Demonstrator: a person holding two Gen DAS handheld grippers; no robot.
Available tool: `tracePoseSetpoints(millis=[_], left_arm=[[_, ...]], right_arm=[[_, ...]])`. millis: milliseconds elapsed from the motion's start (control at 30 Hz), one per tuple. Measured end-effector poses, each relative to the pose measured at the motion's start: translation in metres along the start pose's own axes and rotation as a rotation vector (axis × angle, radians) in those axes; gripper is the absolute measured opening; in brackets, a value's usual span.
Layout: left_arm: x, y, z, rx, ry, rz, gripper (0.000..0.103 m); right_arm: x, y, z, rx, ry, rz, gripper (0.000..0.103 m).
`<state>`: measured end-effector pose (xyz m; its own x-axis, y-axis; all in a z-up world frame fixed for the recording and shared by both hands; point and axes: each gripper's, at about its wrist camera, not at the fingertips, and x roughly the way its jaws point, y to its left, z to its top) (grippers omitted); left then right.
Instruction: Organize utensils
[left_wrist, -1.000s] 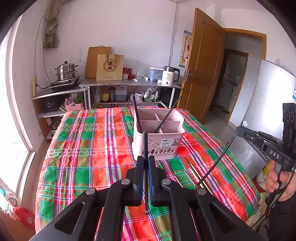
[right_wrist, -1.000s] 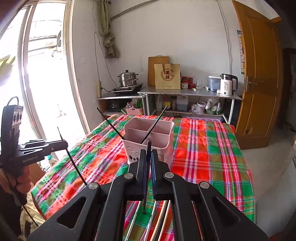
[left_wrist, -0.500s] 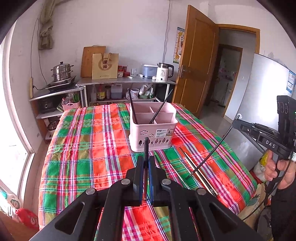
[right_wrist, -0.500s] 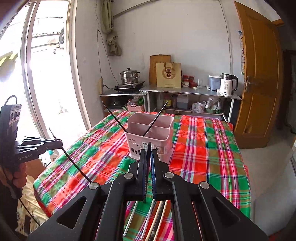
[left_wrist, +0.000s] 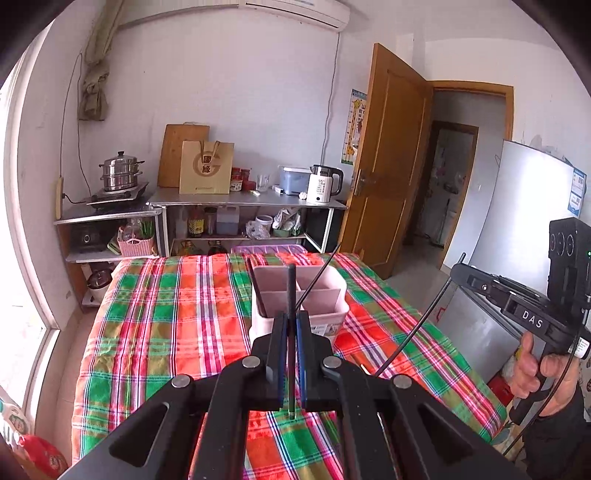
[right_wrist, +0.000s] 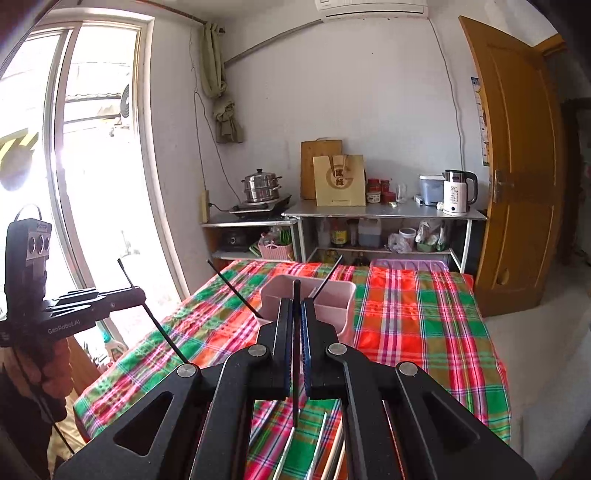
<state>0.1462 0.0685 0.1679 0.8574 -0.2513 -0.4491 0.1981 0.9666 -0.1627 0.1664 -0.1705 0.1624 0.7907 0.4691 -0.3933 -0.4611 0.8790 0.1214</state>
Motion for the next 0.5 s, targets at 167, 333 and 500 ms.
tracePoseSetpoints(millis=[167,333,500], left_arm=[[0.000,-0.006,0.033,0.008,-0.080,-0.014,0.004],[0.008,-0.009,0.063,0.013,-0.136,-0.018,0.004],[0.026,-0.004,0.087,0.015,-0.153,-0.004,0.004]], right_arm=[[0.005,0.000,0.023,0.020,-0.071,0.019,0.004],[0.014,-0.001,0.045,0.033,-0.123,0.039,0.004],[0.029,0.000,0.063,0.030,-0.154,0.043,0.004]])
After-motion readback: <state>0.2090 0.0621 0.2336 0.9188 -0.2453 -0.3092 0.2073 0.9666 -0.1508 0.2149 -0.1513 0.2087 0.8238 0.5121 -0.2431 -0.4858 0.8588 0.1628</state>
